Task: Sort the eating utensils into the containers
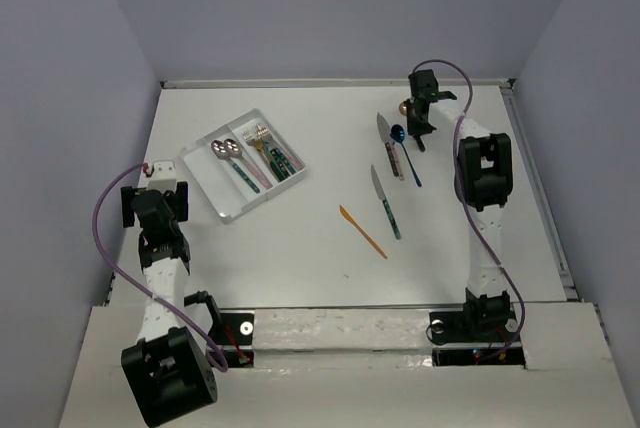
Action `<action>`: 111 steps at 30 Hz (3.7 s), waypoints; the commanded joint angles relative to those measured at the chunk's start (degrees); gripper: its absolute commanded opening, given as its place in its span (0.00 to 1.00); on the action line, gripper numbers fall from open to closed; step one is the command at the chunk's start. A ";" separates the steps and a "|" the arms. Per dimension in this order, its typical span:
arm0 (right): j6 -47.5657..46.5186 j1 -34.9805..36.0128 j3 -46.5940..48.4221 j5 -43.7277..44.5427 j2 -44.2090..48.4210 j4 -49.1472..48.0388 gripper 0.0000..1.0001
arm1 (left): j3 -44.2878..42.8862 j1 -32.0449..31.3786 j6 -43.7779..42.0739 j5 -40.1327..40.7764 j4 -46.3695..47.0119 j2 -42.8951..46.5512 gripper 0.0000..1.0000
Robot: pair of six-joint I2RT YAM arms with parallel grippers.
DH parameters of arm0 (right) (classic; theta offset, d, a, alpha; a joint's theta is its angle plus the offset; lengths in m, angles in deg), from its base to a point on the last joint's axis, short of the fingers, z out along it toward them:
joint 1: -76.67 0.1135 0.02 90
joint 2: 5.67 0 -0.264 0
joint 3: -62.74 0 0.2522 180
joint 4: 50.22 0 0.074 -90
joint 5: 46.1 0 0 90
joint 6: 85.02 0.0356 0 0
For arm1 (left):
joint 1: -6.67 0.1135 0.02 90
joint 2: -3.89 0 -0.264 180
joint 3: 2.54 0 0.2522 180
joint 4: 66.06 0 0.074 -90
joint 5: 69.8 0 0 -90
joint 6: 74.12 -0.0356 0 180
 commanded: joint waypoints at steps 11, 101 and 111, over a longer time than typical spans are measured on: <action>-0.02 2.14 -0.14 5.86 8.35 1.72 0.00 | 0.22 0.23 -0.28 0.51 2.89 0.75 0.99; 0.25 2.50 -16.85 -7.41 11.19 -2.77 0.64 | 0.92 0.23 -0.63 0.69 3.06 0.66 0.99; 1.56 2.50 -13.51 -6.26 6.43 2.68 0.42 | 1.01 0.23 -0.54 0.78 3.15 0.75 0.99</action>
